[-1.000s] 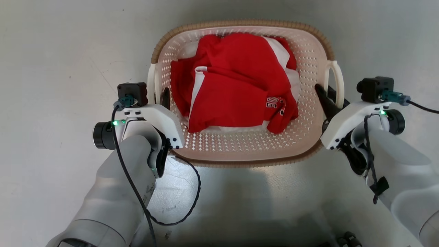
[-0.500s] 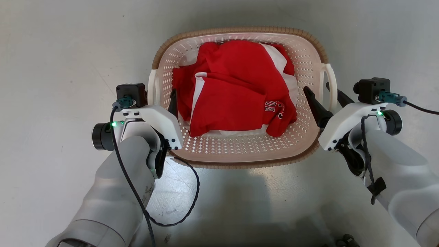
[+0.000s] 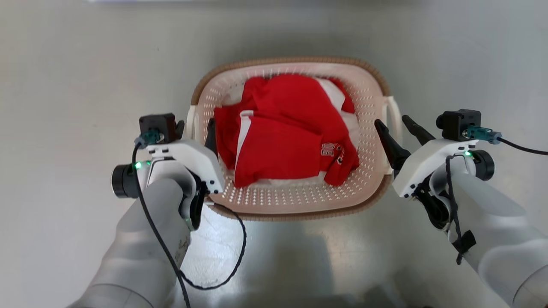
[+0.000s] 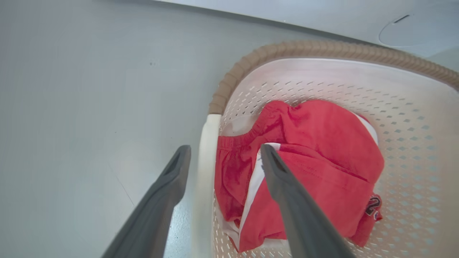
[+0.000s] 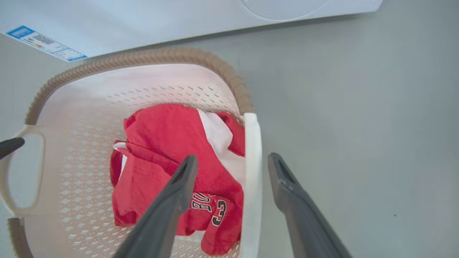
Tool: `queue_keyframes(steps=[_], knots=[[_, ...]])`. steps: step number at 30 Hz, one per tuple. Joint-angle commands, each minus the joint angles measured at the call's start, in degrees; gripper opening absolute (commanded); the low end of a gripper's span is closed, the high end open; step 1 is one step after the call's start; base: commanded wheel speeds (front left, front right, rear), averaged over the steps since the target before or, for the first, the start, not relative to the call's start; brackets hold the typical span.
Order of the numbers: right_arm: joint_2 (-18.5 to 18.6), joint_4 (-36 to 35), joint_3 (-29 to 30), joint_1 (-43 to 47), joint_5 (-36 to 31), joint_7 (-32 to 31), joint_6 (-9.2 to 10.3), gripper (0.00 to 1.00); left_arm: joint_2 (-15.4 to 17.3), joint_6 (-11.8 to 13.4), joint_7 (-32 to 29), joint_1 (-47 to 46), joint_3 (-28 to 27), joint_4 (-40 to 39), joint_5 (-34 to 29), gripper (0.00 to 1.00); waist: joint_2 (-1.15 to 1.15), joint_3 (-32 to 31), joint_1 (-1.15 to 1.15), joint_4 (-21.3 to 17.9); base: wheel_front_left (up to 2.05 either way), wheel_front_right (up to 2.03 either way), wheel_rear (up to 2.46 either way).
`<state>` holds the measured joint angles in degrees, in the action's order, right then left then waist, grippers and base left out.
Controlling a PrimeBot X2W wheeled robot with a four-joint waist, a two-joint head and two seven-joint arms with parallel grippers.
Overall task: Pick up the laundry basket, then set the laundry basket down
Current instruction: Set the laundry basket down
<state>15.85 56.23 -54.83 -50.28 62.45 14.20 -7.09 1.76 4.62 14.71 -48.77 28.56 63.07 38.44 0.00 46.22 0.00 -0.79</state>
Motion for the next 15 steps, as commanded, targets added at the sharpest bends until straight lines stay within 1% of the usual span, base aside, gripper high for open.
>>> queue_keyframes(steps=[1,9,15], knots=[[-0.3,-0.3,0.2,4.0,-0.2,0.8,-0.4,1.0,1.3,0.1,0.3,2.7,-2.4,-1.1,-1.3,1.0,0.0,-2.6,0.0,-0.6,0.0,0.0,0.0],[-0.7,-2.5,3.8,6.9,-2.7,0.8,-0.4,1.0,2.0,-2.2,0.3,6.7,-8.4,-5.1,-6.9,1.0,0.0,-10.3,0.0,-1.5,0.0,0.0,0.0],[-0.3,-5.9,8.6,10.2,-7.3,0.8,-0.4,1.0,2.1,-4.3,0.3,10.3,-12.4,-8.3,-11.4,1.0,0.0,-16.9,0.0,-1.8,0.0,0.0,0.0]])
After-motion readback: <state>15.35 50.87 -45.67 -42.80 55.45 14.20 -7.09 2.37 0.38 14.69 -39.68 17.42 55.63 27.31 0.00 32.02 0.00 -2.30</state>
